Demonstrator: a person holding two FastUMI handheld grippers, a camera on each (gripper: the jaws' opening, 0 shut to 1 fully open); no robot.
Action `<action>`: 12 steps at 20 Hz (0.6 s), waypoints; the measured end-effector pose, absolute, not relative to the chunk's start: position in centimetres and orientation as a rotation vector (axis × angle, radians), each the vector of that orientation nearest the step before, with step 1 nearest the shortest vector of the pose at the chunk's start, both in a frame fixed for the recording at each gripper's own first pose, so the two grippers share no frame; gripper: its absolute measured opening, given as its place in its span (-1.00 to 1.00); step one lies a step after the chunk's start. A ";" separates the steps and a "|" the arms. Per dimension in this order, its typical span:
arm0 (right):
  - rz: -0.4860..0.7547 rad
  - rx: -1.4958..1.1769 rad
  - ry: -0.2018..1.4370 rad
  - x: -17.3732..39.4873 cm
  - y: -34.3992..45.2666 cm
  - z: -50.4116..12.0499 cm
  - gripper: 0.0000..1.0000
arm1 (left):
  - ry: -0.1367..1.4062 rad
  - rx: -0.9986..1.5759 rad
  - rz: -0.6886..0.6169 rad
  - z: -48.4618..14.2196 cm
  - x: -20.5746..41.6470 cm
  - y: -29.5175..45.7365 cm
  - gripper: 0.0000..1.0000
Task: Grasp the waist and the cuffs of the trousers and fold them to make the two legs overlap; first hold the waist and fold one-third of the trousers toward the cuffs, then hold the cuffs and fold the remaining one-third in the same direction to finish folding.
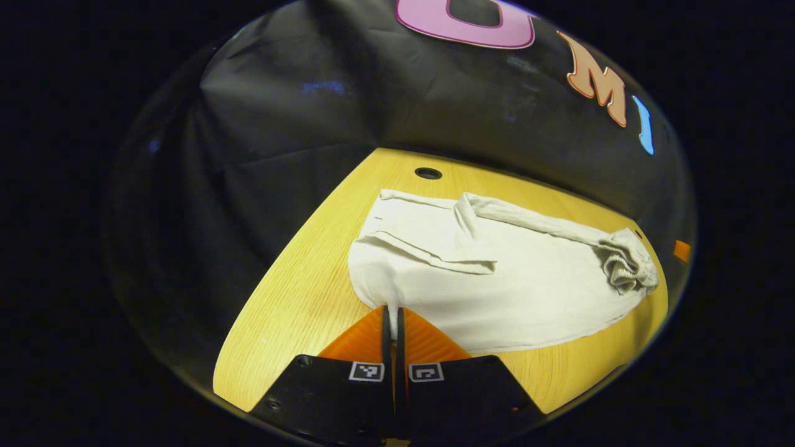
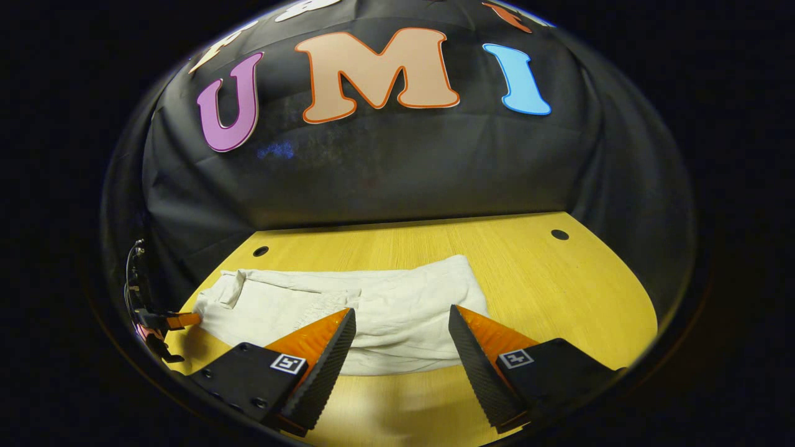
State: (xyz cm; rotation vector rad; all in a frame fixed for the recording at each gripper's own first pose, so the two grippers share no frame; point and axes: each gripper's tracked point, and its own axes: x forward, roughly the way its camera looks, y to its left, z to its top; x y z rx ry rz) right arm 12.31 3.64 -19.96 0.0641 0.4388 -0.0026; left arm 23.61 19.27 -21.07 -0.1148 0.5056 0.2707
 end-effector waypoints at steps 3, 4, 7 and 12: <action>-0.020 0.062 0.433 11.8 2.2 -19.3 0.83 | 0.476 -0.182 0.259 -20.2 23.8 17.9 -1.00; -0.027 0.060 0.429 11.6 1.6 -19.0 0.93 | 0.468 -0.197 0.251 -19.8 23.9 17.1 -1.00; -0.041 0.068 0.421 11.3 0.3 -18.4 0.83 | 0.437 -0.211 0.231 -18.1 24.5 15.1 -1.00; -0.043 0.082 0.416 10.9 -1.7 -17.6 0.93 | 0.365 -0.273 0.145 -13.9 26.5 8.9 -1.00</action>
